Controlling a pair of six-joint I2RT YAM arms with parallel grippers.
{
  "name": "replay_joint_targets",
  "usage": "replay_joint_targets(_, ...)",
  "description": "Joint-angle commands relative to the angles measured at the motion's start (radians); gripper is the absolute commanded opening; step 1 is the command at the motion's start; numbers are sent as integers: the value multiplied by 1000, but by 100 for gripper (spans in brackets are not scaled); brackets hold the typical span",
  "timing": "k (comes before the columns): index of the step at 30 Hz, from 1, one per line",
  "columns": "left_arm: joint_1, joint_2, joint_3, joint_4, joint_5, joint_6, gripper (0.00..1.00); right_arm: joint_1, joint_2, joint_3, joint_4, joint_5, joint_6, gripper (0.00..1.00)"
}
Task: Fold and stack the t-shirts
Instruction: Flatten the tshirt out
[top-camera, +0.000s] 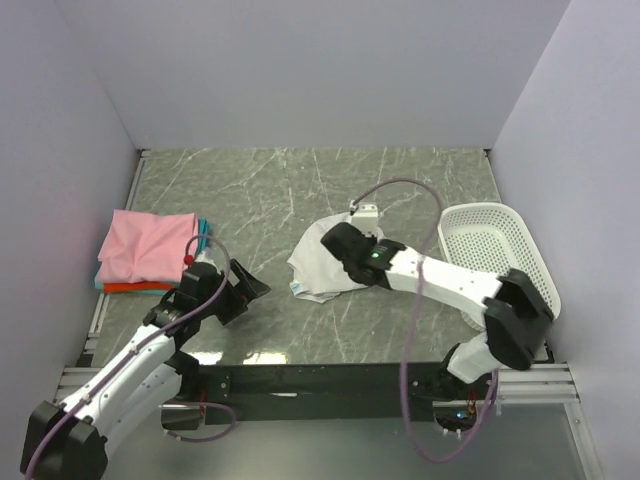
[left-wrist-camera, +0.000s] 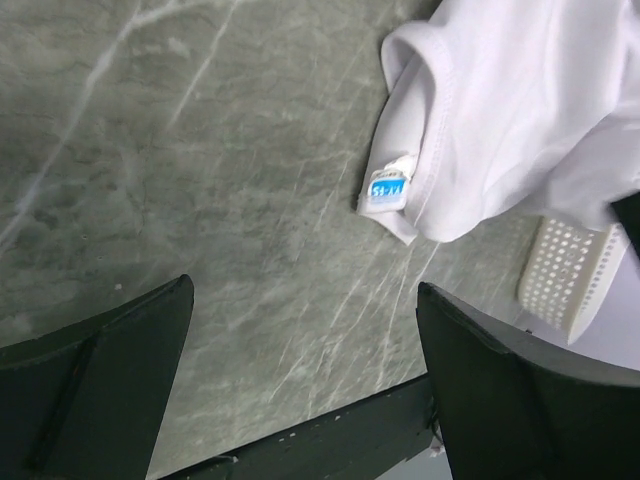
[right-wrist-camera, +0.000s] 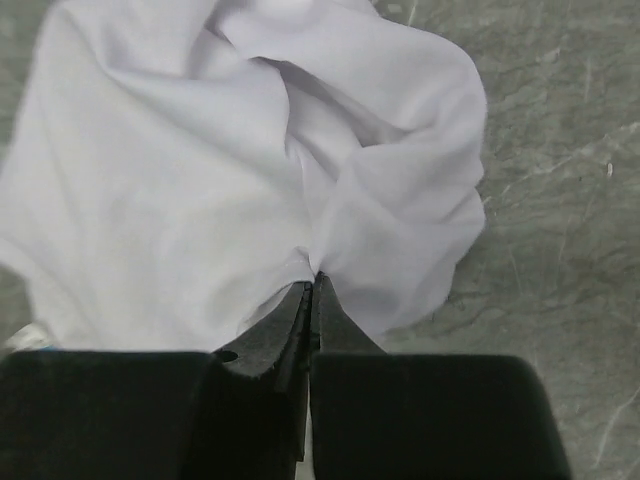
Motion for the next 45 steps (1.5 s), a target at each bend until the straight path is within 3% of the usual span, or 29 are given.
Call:
replay_joint_targets(1, -36, 48, 60, 99, 16, 19, 99, -15, -178, -68, 88, -31, 6, 0)
replay_joint_targets(7, -191, 183, 167, 132, -89, 8, 99, -143, -447, -257, 111, -146, 98, 0)
replay_joint_targets(11, -282, 331, 221, 185, -131, -4, 99, -287, -631, -399, 151, -316, 95, 0)
replay_joint_targets(15, -371, 467, 292, 269, -145, -16, 93, -381, -782, -466, 118, -376, 66, 0)
replay_joint_targets(22, -425, 700, 437, 210, -223, -10, 87, -418, -840, -472, 70, -359, 25, 0)
replay_joint_targets(29, -432, 797, 513, 175, -255, -10, 75, -446, -797, -484, 97, -425, -9, 0)
replay_joint_targets(37, -432, 898, 595, 141, -258, 11, 55, -481, -798, -490, 99, -434, -34, 0)
replay_joint_targets(40, -432, 930, 645, 84, -270, 30, 31, -501, -806, -495, 99, -437, -41, 0)
replay_joint_targets(41, -432, 933, 654, 72, -274, 33, 10, -503, -807, -496, 101, -440, -43, 0)
replay_joint_targets(42, -432, 933, 664, 61, -274, 37, 1, -506, -806, -495, 104, -450, -45, 0)
replay_joint_targets(45, -432, 909, 666, 58, -280, 53, 1, -513, -810, -487, 113, -477, -66, 0)
